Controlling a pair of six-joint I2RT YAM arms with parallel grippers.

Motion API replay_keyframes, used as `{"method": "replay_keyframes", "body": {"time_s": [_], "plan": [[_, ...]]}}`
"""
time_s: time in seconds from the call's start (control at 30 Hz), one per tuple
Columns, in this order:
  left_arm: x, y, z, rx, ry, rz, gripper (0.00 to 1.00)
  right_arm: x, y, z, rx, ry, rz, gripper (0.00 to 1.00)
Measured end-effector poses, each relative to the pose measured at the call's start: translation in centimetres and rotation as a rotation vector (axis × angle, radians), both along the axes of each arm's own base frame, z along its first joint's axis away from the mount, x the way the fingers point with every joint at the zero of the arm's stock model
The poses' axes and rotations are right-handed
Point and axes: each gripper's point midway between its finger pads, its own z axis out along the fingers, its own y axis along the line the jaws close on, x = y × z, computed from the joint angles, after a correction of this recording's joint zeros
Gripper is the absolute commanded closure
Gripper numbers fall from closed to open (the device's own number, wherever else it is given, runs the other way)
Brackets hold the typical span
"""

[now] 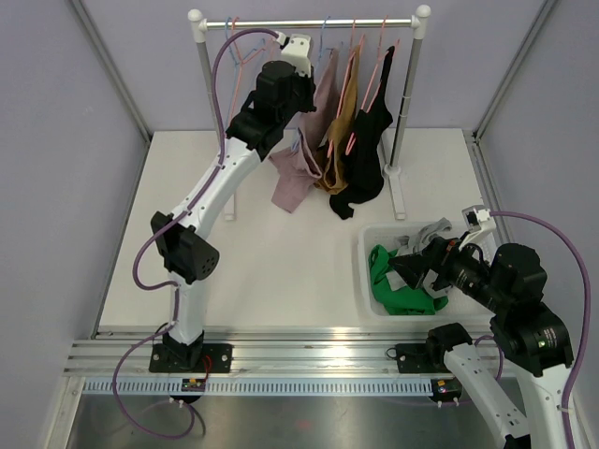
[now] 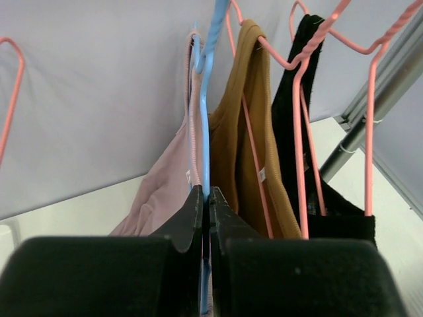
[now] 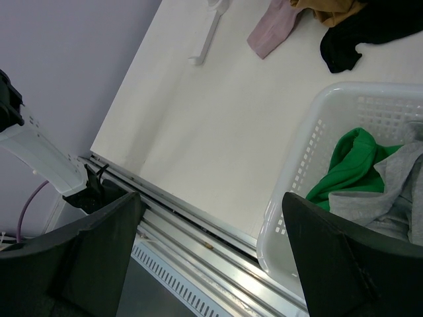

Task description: Remove the tank top from the hanger

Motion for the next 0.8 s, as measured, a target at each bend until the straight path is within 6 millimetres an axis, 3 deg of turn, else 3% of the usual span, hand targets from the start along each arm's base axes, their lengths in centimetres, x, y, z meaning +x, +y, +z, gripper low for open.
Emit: {"method": "replay_keyframes", "body": {"time_s": [0.17,0.47,0.57,0.8], "plan": [[-0.6,1.6,1.2,0.013,-0.008,0.062,1.0,-0.1,0.0,0.2,0.001,-0.003,0.001,0.05],[-5.0,6.0,10.0,-0.056,-0.145,0.134,1.0,-0.4,0.1,1.1,0.014,-0.02,0.009,0.05],[-6.6,7.1,11.7,-0.072,-0.167,0.143,1.0,-0.8,0.3,1.5,0.026,-0.024,0.024,0.04],[-11.8,10.3,11.8,-0.056,-0.14,0.139,1.0,-1.5,0.4,3.7,0.028,-0.068,0.049,0.02]]}}
